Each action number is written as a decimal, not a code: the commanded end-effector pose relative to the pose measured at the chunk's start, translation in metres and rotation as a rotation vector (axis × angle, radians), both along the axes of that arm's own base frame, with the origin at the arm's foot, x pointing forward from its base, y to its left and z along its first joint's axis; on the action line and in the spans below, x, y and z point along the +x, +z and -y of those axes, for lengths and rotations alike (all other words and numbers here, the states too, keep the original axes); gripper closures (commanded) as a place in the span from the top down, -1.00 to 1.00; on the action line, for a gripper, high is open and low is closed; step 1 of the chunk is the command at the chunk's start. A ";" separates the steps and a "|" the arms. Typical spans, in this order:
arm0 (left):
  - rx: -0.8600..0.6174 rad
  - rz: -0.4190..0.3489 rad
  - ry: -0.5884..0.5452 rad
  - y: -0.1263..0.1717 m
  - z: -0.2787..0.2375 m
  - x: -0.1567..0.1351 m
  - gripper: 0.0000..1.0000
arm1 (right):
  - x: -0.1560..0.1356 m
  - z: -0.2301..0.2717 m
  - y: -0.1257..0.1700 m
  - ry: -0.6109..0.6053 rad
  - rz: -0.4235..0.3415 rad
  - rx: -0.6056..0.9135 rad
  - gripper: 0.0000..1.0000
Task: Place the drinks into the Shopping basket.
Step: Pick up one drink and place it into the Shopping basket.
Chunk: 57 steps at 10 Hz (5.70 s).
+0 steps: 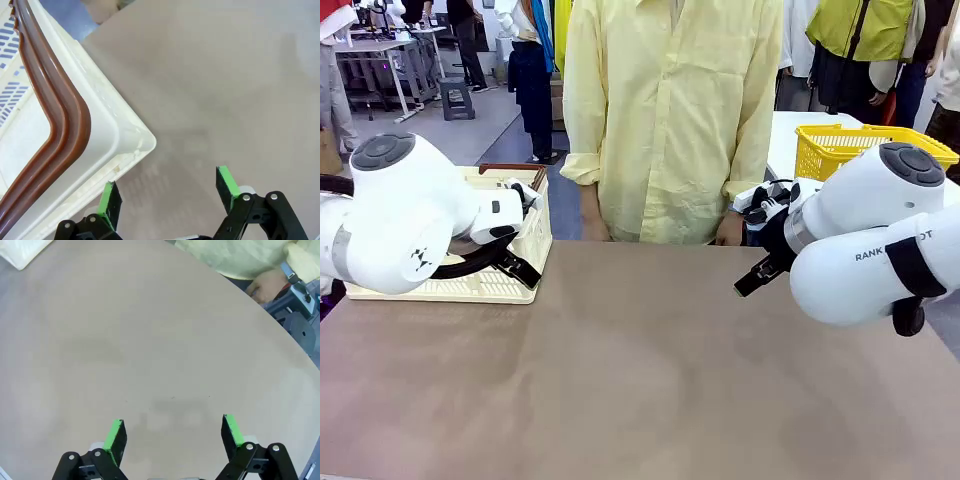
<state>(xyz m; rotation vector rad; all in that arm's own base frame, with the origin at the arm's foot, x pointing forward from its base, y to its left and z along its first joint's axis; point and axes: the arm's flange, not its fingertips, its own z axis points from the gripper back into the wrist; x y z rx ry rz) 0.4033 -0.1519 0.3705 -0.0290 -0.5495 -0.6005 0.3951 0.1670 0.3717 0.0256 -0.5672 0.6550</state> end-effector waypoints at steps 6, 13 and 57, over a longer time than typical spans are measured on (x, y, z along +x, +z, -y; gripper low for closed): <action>0.000 0.001 0.000 0.000 0.000 0.000 1.00 | 0.000 0.000 0.000 0.000 0.000 0.000 1.00; 0.000 0.001 0.000 0.000 0.000 0.000 1.00 | 0.000 0.000 0.000 0.000 0.000 0.000 1.00; -0.753 -0.499 -0.026 0.109 -0.188 -0.135 1.00 | -0.163 0.394 0.027 -0.532 -0.429 1.470 1.00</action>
